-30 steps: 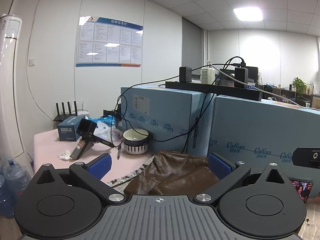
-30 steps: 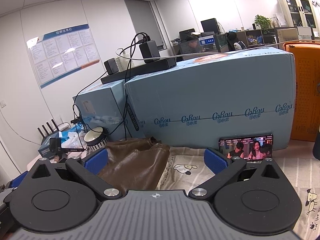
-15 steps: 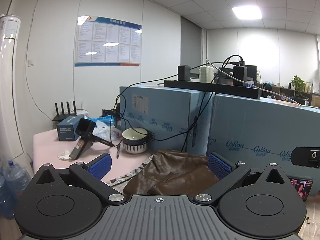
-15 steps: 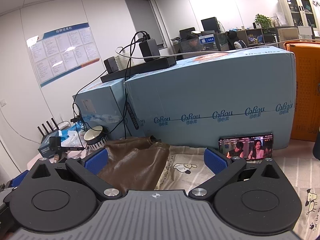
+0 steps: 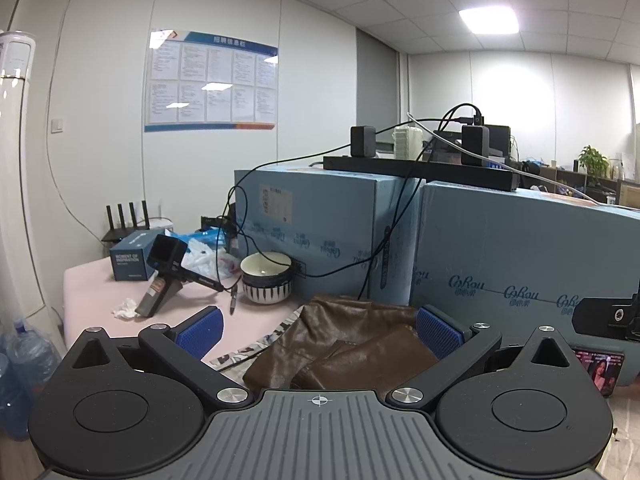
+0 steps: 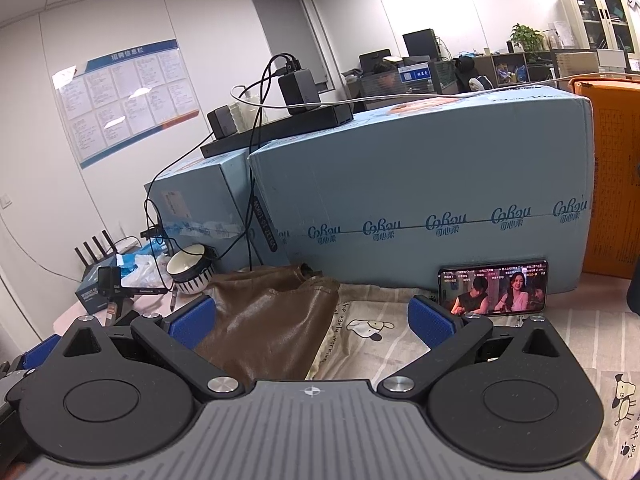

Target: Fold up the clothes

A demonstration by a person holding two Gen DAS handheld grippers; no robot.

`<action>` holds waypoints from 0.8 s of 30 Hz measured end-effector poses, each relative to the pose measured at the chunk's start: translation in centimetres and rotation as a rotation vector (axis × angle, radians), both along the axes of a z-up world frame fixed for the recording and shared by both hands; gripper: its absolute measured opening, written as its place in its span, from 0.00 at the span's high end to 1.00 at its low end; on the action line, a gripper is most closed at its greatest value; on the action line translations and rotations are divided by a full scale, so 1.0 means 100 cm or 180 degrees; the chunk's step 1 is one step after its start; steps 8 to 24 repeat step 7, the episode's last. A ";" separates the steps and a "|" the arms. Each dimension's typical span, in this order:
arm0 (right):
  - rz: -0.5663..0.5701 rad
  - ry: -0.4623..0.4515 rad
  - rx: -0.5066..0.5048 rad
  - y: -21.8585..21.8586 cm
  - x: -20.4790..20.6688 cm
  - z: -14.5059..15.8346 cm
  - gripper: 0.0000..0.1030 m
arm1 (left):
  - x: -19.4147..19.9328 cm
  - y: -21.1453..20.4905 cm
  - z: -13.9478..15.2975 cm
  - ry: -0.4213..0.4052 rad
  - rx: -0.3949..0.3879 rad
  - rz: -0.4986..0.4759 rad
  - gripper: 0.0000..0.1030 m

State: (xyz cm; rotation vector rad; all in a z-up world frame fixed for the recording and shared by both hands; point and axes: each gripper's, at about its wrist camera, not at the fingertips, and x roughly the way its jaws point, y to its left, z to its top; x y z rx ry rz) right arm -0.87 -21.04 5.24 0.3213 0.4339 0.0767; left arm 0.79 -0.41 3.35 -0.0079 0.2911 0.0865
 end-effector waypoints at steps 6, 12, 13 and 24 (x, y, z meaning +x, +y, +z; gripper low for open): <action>0.0007 0.0008 0.0000 0.001 0.000 -0.001 0.00 | -0.001 -0.001 -0.001 0.0007 0.0013 -0.0021 0.00; 0.0008 0.0011 0.0000 0.001 0.000 -0.001 0.00 | -0.001 -0.001 -0.001 0.0010 0.0015 -0.0022 0.00; 0.0008 0.0011 0.0000 0.001 0.000 -0.001 0.00 | -0.001 -0.001 -0.001 0.0010 0.0015 -0.0022 0.00; 0.0008 0.0011 0.0000 0.001 0.000 -0.001 0.00 | -0.001 -0.001 -0.001 0.0010 0.0015 -0.0022 0.00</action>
